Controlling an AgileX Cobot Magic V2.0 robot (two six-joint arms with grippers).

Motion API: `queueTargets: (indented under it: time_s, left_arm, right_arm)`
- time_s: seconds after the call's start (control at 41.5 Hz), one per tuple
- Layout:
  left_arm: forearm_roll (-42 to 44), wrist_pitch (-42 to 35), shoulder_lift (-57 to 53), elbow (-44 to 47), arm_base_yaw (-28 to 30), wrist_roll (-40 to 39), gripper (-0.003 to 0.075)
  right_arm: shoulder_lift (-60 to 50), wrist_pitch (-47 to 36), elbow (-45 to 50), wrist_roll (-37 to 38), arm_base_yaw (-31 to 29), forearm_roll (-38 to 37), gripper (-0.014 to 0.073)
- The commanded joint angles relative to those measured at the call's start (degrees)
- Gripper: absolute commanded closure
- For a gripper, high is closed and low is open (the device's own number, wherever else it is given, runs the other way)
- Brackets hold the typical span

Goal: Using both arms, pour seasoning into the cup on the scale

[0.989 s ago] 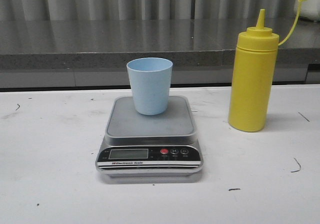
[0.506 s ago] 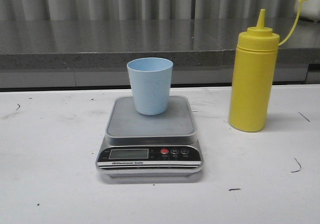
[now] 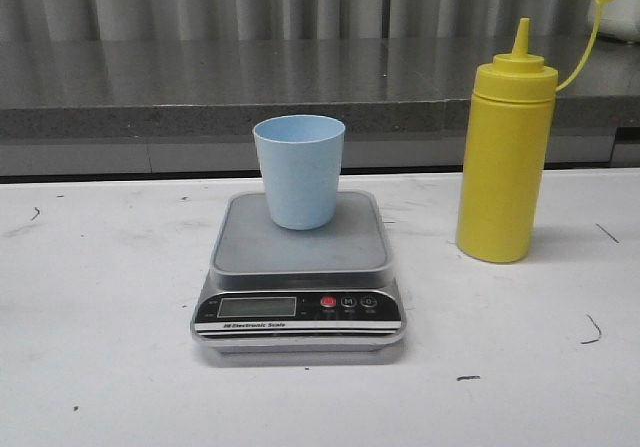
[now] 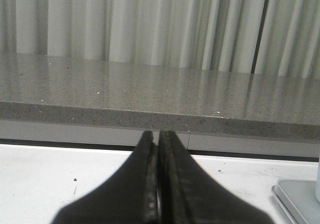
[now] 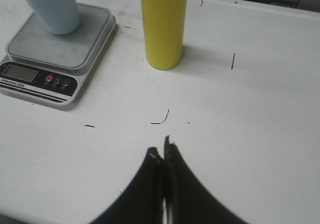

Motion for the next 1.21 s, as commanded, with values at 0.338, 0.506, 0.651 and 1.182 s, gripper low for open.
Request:
queueTargets:
  time_s: [0.338,0.506,0.651,1.182]
  left_arm:
    - [-0.6,-4.8,-0.9,1.4,0.1,-0.5,0.074]
    - [-0.6,-4.8,-0.9,1.4,0.1,-0.5,0.074]
    - [-0.6,-4.8,-0.9,1.4,0.1,-0.5,0.074]
    - [-0.6,-4.8,-0.9,1.4,0.1,-0.5,0.074]
  right_arm:
    - [0.3,-3.6,-1.9,-0.9,0.2,-1.8,0.0716]
    - [0.3,-3.6,-1.9,-0.9,0.2,-1.8,0.0716]
    - [0.3,-3.6,-1.9,-0.9,0.2,-1.8,0.0716]
    - [-12.5,-27.2,11.8,-14.5,-13.2,4.4,0.0711]
